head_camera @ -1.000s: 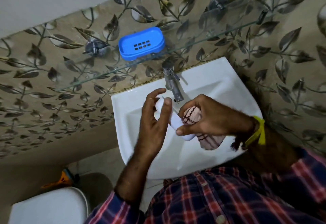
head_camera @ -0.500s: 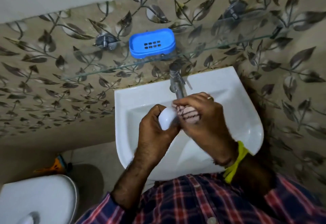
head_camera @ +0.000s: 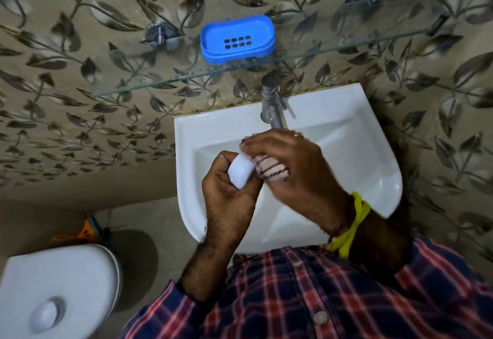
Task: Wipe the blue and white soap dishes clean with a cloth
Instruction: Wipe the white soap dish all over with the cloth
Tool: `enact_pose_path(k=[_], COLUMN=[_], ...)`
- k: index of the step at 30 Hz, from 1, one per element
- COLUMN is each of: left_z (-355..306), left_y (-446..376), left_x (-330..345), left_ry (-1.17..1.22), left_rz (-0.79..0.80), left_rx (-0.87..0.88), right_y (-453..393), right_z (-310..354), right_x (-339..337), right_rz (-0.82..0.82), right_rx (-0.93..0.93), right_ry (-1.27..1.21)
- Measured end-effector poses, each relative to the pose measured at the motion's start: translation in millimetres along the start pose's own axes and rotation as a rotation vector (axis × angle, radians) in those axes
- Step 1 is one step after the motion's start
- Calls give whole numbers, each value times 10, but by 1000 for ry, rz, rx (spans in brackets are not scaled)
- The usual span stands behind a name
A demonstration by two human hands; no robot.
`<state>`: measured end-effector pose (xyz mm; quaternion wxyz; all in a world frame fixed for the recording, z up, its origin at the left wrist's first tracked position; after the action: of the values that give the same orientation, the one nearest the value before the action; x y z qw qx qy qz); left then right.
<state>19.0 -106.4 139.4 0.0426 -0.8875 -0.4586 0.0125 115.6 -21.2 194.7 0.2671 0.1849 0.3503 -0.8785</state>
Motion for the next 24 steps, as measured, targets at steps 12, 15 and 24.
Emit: enact_pose_path(k=[12,15,24], left_z=[-51,-44,-45], left_y=[47,-21,-94], left_x=[-56,-110,-172], left_ry=[-53,34,196], left_rz=[-17,-29,-81], left_rx=[-33,-33,-76], right_y=[41,89,15], right_z=[-193,23,-568], right_x=[-134,-27,-11], right_rz=[-131,-66,-126], right_rx=[110,-54,527], right_ry=[-161,-147,-713])
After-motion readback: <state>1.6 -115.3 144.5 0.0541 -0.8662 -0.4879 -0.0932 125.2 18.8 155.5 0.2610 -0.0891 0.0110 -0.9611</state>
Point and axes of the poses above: each hand's wrist, its own y-axis away from the middle knuckle, its own x-axis out of the palm, z = x × y, the point moved 5 cm from there along -y, towards the middle knuckle, and after that the axes turned 10 degrees about -z, right-handed, at the moved point
